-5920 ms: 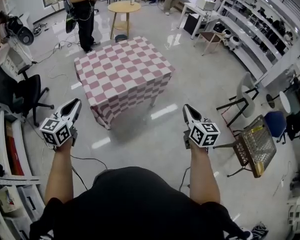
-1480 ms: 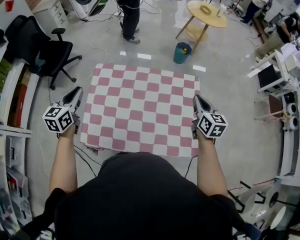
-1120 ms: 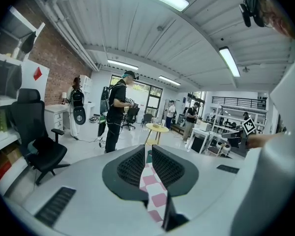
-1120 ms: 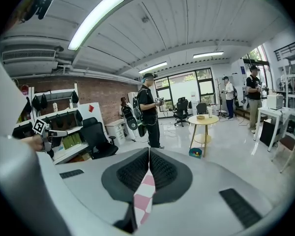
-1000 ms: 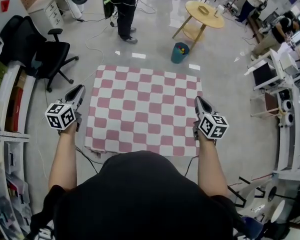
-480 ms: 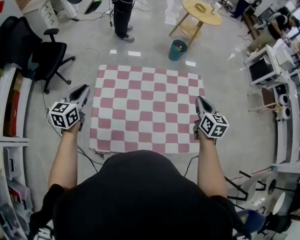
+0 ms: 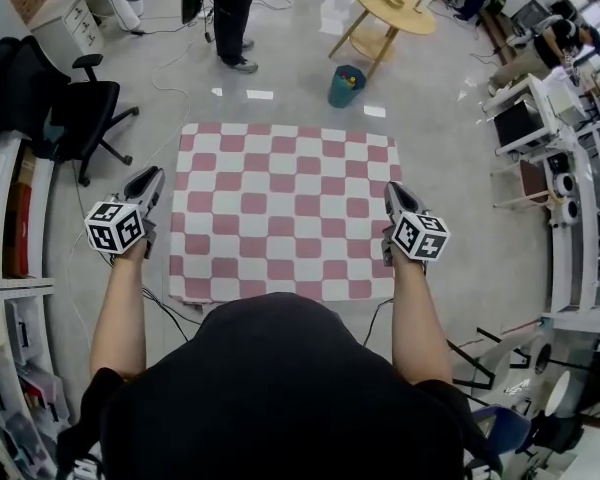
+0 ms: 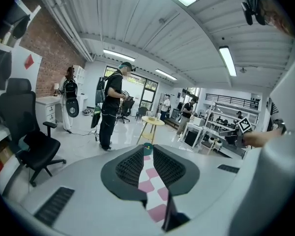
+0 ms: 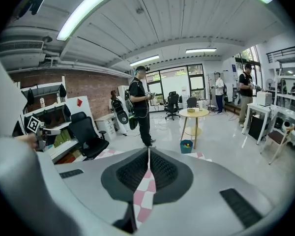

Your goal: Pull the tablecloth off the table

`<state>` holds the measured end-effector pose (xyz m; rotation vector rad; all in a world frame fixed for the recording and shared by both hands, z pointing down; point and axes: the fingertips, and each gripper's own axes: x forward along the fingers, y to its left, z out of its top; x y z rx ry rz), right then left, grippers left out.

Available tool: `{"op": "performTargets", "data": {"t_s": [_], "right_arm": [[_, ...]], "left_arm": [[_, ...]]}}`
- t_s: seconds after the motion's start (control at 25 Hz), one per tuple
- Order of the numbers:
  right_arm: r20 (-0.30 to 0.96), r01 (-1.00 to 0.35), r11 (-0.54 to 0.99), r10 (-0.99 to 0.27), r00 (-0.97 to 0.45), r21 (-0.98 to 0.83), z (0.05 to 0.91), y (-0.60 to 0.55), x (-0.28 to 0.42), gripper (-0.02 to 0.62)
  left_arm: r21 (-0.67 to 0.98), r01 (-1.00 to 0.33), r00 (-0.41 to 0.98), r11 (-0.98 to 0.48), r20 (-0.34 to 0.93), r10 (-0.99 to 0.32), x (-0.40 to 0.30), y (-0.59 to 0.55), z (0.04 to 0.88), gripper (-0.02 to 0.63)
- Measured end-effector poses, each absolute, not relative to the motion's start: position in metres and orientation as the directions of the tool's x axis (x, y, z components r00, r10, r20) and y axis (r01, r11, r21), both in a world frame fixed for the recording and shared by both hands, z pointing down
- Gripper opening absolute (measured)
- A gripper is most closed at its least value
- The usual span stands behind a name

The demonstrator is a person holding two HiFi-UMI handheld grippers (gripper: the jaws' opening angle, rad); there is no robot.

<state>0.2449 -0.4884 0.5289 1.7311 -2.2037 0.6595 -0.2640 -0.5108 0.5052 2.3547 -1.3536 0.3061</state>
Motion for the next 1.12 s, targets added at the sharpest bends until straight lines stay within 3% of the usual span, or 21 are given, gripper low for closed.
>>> {"op": "performTargets", "data": {"t_s": [0.36, 0.68, 0.88, 1.12], "right_arm": [[0.583, -0.974, 0.11, -0.786, -0.207, -0.198, 0.602, -0.49, 0.325, 0.058], [0.692, -0.98, 0.057, -0.7, -0.175, -0.191, 0.677, -0.479, 0.379, 0.103], [0.772, -0.986, 0.086, -0.614, -0.164, -0.141, 0.724, -0.469, 0.402, 0.12], [0.843, -0.987, 0.077, -0.514, -0.16, -0.141, 0.776, -0.456, 0.425, 0.137]], "left_arm": [[0.273, -0.874, 0.485, -0.401, 0.482, -0.73, -0.25, -0.518, 0.564, 0.101], [0.276, -0.904, 0.423, -0.326, 0.685, -0.593, -0.271, -0.509, 0.658, 0.178], [0.261, -0.937, 0.346, -0.231, 0.772, -0.533, -0.293, -0.491, 0.722, 0.181], [0.308, -0.937, 0.35, -0.166, 0.839, -0.417, -0.3, -0.464, 0.783, 0.199]]}}
